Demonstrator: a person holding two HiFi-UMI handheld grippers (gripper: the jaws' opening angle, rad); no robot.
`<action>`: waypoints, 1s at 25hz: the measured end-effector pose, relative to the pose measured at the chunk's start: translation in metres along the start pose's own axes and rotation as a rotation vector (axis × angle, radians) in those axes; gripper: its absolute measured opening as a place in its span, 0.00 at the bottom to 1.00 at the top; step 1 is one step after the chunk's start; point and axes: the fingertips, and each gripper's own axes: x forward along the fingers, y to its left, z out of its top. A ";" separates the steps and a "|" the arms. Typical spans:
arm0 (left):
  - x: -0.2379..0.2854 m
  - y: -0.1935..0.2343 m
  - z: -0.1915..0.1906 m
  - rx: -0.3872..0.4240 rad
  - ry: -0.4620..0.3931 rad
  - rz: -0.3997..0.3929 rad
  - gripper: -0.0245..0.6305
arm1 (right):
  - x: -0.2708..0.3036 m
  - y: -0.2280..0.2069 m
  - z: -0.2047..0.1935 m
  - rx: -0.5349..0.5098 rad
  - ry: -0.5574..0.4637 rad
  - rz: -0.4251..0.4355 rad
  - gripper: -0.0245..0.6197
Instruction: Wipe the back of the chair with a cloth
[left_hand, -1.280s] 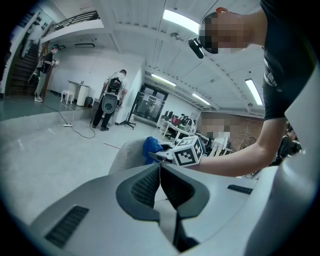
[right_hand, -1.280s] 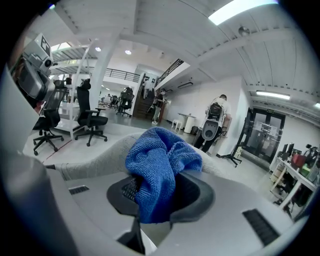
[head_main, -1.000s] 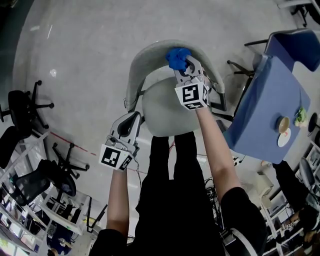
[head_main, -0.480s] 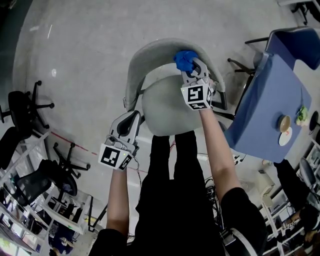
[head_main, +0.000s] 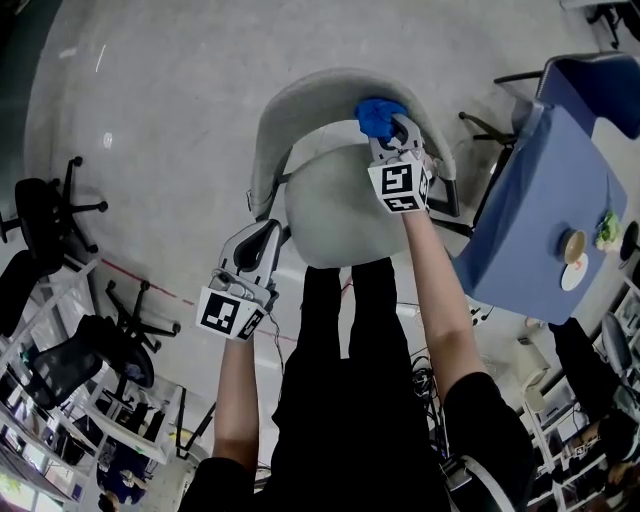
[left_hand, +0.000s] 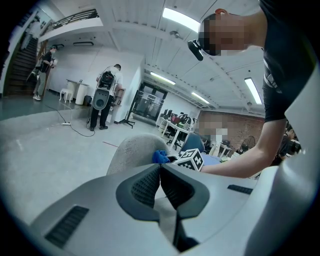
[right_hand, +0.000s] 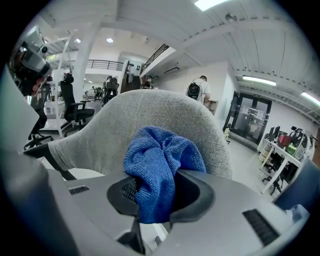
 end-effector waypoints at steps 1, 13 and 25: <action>-0.001 0.001 -0.002 -0.001 0.001 -0.002 0.07 | 0.002 0.001 0.001 0.000 -0.001 0.001 0.24; -0.017 0.016 -0.018 -0.012 0.000 0.040 0.07 | 0.034 0.039 0.009 0.000 -0.013 0.058 0.24; -0.039 0.027 -0.035 -0.034 -0.008 0.074 0.07 | 0.054 0.087 0.017 -0.083 -0.018 0.127 0.24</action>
